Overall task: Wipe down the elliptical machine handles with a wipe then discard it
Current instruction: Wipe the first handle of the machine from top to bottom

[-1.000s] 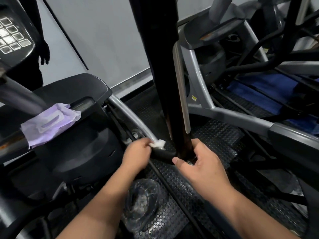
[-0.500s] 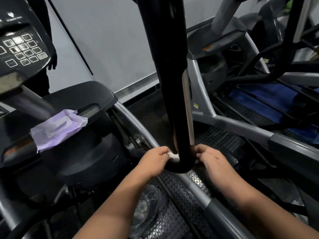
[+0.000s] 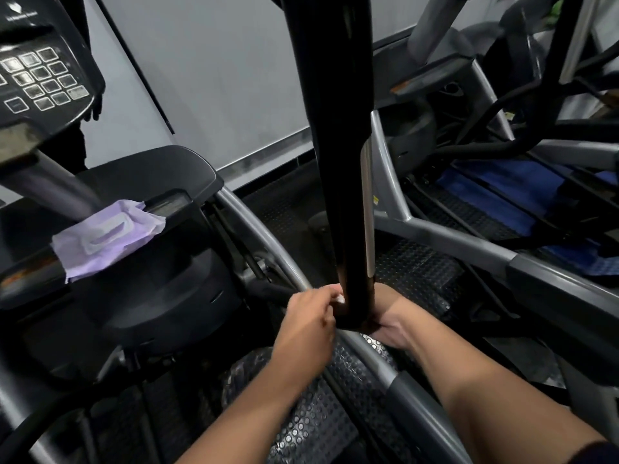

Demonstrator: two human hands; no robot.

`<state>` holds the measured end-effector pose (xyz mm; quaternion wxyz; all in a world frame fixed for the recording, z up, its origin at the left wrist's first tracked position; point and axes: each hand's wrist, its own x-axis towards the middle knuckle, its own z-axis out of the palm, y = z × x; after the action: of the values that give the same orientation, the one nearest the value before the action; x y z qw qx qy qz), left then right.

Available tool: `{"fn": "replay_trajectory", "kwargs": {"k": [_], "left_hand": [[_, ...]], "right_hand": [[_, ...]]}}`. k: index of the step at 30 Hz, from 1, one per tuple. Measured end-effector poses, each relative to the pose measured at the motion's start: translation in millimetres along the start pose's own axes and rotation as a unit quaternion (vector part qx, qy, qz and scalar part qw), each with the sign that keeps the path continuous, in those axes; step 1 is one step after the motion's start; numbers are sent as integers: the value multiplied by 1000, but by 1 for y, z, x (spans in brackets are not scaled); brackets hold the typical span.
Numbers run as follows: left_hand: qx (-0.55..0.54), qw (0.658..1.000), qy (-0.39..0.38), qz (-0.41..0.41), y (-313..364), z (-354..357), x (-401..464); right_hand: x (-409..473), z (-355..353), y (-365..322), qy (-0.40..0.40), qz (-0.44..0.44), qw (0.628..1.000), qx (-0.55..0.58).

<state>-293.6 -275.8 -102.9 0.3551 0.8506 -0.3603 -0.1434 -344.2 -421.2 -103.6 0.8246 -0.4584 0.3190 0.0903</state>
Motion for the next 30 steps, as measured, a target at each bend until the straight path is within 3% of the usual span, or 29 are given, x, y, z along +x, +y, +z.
{"fn": "replay_trajectory", "kwargs": {"k": [3,5,11,14,17,24,30], "left_hand": [[-8,999,49,3,9,11,-17],[-39,998,38,-25,16,12,-23],[-29,998,53,-10,32,4,-24],[-58,997,29,-29,32,-1,-22],[-60,997,17,-48,36,-6,-17],[-84,992,-29,-91,49,-21,-13],[-231,964,5,-129,71,-36,-20]], "right_hand": [[-14,-12,3,4,-23,999,-27],[-20,-18,7,-4,-33,999,1],[-26,0,33,20,-14,990,141],[-46,-8,40,12,-22,988,154],[-49,3,42,52,-23,985,162],[-86,26,39,150,-105,982,54],[-118,45,12,228,-280,928,-88]]}}
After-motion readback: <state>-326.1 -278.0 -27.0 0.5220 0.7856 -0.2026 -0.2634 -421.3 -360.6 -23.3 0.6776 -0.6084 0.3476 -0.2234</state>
